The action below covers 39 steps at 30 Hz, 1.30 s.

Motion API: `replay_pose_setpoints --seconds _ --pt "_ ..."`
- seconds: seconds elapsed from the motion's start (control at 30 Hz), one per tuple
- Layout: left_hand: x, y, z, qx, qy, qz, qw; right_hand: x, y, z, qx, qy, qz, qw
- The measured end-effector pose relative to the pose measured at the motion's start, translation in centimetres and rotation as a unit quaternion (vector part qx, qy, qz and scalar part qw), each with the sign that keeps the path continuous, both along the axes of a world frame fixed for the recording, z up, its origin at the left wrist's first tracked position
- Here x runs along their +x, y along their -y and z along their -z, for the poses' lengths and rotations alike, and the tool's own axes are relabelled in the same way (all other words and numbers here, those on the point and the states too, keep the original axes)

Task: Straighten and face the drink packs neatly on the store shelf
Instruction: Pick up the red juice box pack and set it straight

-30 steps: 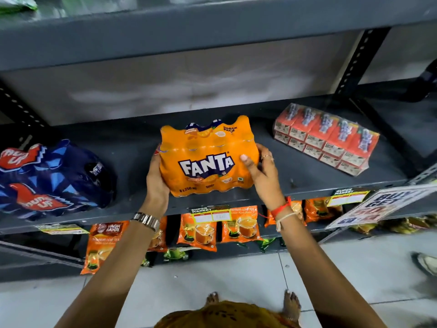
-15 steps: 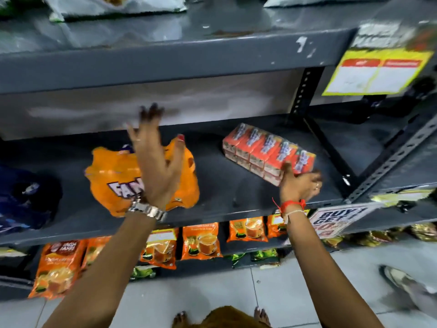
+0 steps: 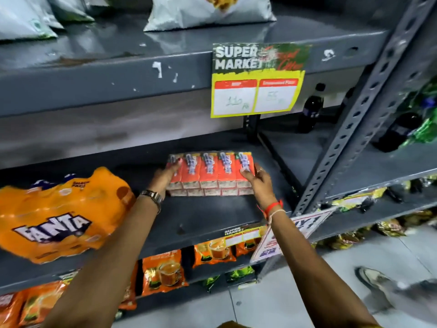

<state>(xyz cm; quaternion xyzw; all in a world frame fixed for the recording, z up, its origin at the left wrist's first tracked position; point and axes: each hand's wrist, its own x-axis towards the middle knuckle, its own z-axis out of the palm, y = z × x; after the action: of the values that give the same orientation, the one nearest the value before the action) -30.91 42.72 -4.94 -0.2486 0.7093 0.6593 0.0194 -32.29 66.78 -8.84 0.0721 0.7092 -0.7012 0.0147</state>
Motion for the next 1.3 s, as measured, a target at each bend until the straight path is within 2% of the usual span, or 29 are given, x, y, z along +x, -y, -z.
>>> replay_pose_setpoints --seconds 0.1,0.23,0.33,0.53,0.63,0.77,0.83,0.9,1.0,1.07,1.2,1.3 --pt "0.4 -0.3 0.7 0.022 0.005 -0.038 0.999 -1.0 -0.9 -0.1 0.030 -0.019 -0.056 0.998" --pt "2.8 -1.1 2.4 0.065 -0.074 -0.093 0.991 -0.7 -1.4 0.0 0.034 -0.061 -0.096 0.993" --pt "4.1 -1.5 2.9 -0.008 -0.134 -0.095 0.986 0.1 -1.1 0.4 0.043 -0.118 -0.107 0.986" --pt "6.1 -1.9 3.8 -0.137 -0.165 -0.090 0.973 1.3 0.0 1.3 0.023 -0.162 -0.074 0.984" --pt "7.2 -2.3 4.8 -0.185 -0.176 -0.089 0.963 1.5 0.1 1.0 -0.021 -0.160 -0.069 0.985" --pt "7.8 -3.6 4.9 -0.146 -0.190 -0.140 0.961 0.5 0.1 -0.7 -0.087 -0.133 -0.031 0.987" --pt "8.4 -4.7 4.7 -0.142 -0.207 -0.210 0.945 -1.0 0.4 -1.7 -0.078 -0.098 -0.013 0.992" --pt "9.0 -5.6 4.6 -0.140 -0.215 -0.237 0.937 -2.2 0.5 -2.0 -0.030 -0.056 -0.018 0.998" --pt "8.5 -5.9 3.9 -0.053 -0.156 -0.198 0.966 -1.5 -0.2 -1.5 0.023 -0.069 -0.002 0.997" --pt "7.5 -5.2 2.8 -0.025 -0.117 -0.166 0.979 -0.1 -0.7 -0.9 -0.003 -0.105 0.024 0.994" --pt "4.5 -4.7 -0.3 -0.072 -0.075 -0.008 0.995 5.3 -0.5 1.1 -0.049 -0.134 0.082 0.986" --pt "1.8 -5.3 -3.1 -0.115 -0.086 0.084 0.986 10.5 1.8 2.7 -0.065 -0.181 0.059 0.979"
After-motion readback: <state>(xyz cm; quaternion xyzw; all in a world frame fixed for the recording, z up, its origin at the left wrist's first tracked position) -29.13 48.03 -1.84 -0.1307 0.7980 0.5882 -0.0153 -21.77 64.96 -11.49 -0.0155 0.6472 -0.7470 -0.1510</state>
